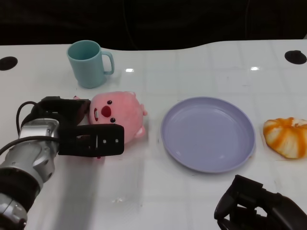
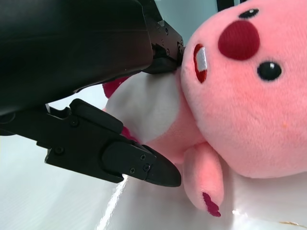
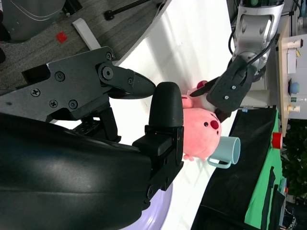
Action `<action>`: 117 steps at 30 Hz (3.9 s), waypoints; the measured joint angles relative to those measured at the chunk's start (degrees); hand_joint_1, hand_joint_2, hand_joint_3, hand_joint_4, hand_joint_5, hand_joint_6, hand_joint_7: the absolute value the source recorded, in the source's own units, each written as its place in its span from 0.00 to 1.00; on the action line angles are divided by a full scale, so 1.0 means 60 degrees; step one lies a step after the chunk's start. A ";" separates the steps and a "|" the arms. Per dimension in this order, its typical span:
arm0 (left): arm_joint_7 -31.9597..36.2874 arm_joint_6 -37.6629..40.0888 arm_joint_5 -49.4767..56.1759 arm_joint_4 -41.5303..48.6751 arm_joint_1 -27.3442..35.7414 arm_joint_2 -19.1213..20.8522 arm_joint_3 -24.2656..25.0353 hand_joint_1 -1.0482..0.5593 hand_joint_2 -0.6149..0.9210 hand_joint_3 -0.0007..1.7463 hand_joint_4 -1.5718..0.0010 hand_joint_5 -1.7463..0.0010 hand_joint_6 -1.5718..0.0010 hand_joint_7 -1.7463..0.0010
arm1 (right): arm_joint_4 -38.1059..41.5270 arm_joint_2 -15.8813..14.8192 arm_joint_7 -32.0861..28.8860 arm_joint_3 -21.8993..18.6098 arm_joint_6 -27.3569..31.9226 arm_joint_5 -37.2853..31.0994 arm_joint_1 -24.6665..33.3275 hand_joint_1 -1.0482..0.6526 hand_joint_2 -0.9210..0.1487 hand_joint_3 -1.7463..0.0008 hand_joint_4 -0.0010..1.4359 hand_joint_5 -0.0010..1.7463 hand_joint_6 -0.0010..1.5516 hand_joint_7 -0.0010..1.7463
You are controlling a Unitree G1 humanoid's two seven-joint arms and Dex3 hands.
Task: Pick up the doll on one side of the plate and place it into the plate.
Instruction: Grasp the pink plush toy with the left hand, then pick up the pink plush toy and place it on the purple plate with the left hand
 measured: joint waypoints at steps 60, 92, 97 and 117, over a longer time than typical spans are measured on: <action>0.3560 -0.2259 -0.2250 -0.2061 0.0920 -0.1656 0.1327 0.54 0.66 0.72 0.40 0.00 0.51 0.00 | 0.0187 0.0009 0.0069 0.0078 -0.0006 -0.0010 -0.0060 0.49 0.03 0.64 0.45 1.00 0.28 0.96; 0.1736 -0.1159 -0.2748 0.1303 -0.1366 -0.4158 0.0751 0.44 0.99 0.10 0.76 0.44 0.63 0.94 | -0.0127 0.0011 -0.0152 0.0482 0.0059 -0.0175 0.0039 0.47 0.03 0.65 0.46 1.00 0.28 0.96; 0.0977 -0.1274 -0.2713 0.1171 -0.1434 -0.3969 0.0537 0.29 1.00 0.15 0.98 0.76 0.87 0.99 | -0.0127 0.0010 -0.0152 0.0480 0.0060 -0.0175 0.0035 0.47 0.03 0.65 0.45 1.00 0.28 0.96; 0.0447 -0.1596 -0.2471 -0.1751 -0.0252 -0.2723 0.0333 0.13 1.00 0.23 1.00 1.00 0.99 1.00 | -0.0094 -0.0027 -0.0123 0.0354 0.0055 -0.0129 -0.0028 0.48 0.03 0.65 0.45 1.00 0.28 0.96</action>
